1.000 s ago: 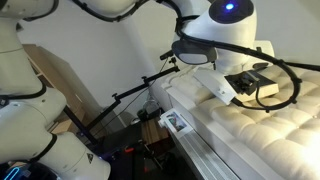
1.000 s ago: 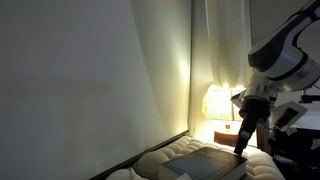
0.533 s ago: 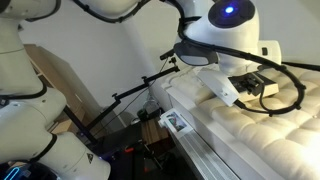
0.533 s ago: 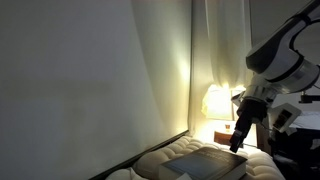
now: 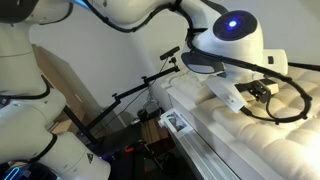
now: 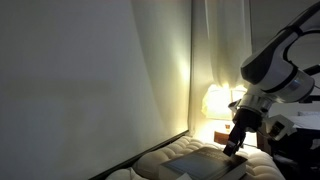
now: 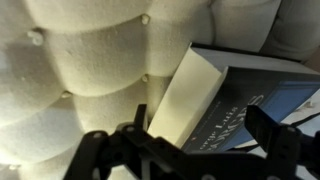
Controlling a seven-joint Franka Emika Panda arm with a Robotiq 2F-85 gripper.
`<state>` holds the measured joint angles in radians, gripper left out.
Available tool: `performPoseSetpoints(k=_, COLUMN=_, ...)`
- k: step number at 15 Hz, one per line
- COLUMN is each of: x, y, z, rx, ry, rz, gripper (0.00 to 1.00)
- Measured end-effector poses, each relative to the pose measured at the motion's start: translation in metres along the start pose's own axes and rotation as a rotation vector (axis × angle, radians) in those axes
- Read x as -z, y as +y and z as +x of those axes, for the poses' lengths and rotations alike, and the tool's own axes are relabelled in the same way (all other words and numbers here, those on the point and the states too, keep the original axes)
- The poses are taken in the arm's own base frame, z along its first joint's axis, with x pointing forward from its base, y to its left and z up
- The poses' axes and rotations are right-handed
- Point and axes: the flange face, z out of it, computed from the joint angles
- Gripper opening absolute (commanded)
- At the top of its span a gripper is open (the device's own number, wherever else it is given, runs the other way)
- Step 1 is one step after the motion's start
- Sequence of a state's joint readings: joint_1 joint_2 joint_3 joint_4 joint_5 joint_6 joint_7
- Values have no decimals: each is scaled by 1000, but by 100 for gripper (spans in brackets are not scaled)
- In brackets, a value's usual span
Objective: Pick up the black book and position it on top of the white book
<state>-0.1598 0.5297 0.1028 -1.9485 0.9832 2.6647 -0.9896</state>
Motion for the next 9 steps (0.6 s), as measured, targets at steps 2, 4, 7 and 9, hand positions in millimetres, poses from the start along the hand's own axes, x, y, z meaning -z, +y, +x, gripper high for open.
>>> performPoseSetpoints(k=2, x=-10, y=1, z=0, rx=0, ry=-9, rz=2, gripper=100)
performPoseSetpoints(k=4, x=-17, y=2, z=1, rx=0, ry=-18, rz=1, gripper=100)
performPoseSetpoints(k=7, x=-24, y=0, z=6, rx=-3, ry=-44, rz=-1, gripper=100)
performPoseSetpoints(k=9, x=-28, y=-3, z=8, rx=-20, ry=-83, rz=-10, gripper=100)
